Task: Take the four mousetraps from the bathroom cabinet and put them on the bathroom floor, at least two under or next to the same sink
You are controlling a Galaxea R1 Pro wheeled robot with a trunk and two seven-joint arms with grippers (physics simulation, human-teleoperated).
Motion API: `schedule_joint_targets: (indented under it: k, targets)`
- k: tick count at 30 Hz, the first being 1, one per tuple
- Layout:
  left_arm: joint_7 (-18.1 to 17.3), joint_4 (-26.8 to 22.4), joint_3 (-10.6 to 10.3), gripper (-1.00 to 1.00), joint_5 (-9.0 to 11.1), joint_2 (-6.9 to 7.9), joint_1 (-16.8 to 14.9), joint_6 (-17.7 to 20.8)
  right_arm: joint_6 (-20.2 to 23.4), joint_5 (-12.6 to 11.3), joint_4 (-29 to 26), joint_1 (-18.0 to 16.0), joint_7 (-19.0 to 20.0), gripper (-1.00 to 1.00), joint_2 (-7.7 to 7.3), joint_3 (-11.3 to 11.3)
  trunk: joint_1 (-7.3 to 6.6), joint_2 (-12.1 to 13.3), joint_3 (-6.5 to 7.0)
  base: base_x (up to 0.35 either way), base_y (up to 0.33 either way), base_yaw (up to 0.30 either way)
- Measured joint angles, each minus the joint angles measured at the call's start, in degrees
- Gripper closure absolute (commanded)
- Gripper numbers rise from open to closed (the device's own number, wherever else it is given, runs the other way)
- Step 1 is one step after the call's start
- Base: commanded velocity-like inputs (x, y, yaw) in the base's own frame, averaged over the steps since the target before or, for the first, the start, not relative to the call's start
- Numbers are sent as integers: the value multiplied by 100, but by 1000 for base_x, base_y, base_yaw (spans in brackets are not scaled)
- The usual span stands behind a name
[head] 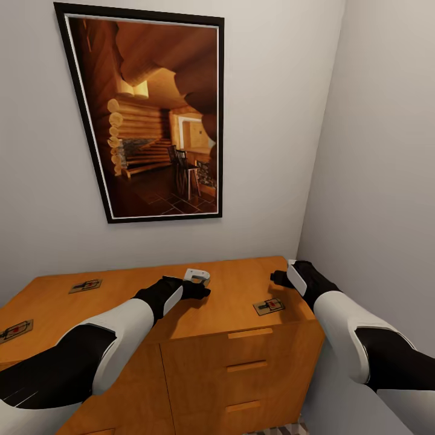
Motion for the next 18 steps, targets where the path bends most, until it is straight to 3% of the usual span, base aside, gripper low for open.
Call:
schedule_joint_targets:
  k: [13,14,18]
  targets:
    - [0,-7,-1,-100,0,0,0,-8,401,47,-419,1,6,-100,6,-1,0,0,0,0,0,0]
    - [0,-7,0,-100,0,0,0,-10,400,55,-889,-2,5,-100,7,-4,0,0,1,0,0,0]
    - [0,-8,2,-100,3,0,1,-17,401,52,-1043,0,4,-100,6,-6,0,0,0,0,0,0]
